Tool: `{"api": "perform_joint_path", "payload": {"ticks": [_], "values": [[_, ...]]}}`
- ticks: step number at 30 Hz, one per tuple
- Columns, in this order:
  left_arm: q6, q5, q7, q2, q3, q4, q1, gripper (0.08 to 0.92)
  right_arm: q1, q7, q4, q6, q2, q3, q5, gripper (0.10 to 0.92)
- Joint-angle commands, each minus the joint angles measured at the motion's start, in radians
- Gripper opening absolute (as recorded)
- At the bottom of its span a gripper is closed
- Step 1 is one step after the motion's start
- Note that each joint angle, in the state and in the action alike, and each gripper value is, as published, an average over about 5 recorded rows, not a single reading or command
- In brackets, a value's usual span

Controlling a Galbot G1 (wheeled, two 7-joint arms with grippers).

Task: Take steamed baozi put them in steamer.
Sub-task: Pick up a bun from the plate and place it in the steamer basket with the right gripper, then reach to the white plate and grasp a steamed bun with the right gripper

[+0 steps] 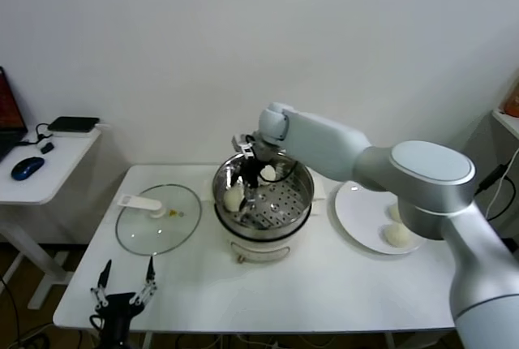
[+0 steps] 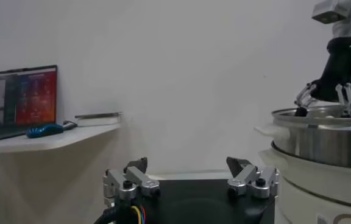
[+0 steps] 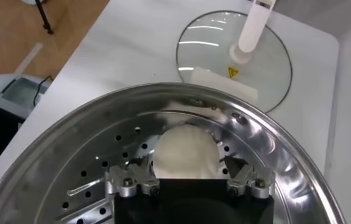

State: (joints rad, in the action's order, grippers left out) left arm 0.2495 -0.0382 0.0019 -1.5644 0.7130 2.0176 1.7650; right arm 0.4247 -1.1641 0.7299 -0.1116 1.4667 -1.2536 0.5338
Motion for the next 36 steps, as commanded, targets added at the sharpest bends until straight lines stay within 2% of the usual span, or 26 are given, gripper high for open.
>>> {"api": "perform_joint_path", "payload": {"ticks": [1, 8, 14, 26, 36], "values": [[-0.003, -0.001, 0.0, -0.001, 0.0, 0.0, -0.001, 0.823, 0.119, -0.032, 0.099, 0.03, -0.094, -0.054, 0.044, 0.823], [-0.015, 0.002, 0.0, 0.0, -0.008, -0.003, -0.013, 0.823, 0.339, -0.074, 0.28, 0.084, -0.304, -0.167, 0.126, 0.823], [-0.036, 0.014, 0.005, 0.001, -0.015, -0.009, -0.047, 0.823, 0.421, -0.101, 0.375, 0.119, -0.498, -0.211, 0.087, 0.823], [-0.053, 0.02, 0.021, 0.005, -0.015, -0.004, -0.063, 0.823, 0.288, -0.144, 0.338, 0.221, -0.786, -0.132, -0.231, 0.823], [-0.051, 0.021, 0.019, 0.001, -0.011, 0.006, -0.046, 0.823, -0.025, -0.154, 0.305, 0.222, -0.857, 0.09, -0.42, 0.823]]}}
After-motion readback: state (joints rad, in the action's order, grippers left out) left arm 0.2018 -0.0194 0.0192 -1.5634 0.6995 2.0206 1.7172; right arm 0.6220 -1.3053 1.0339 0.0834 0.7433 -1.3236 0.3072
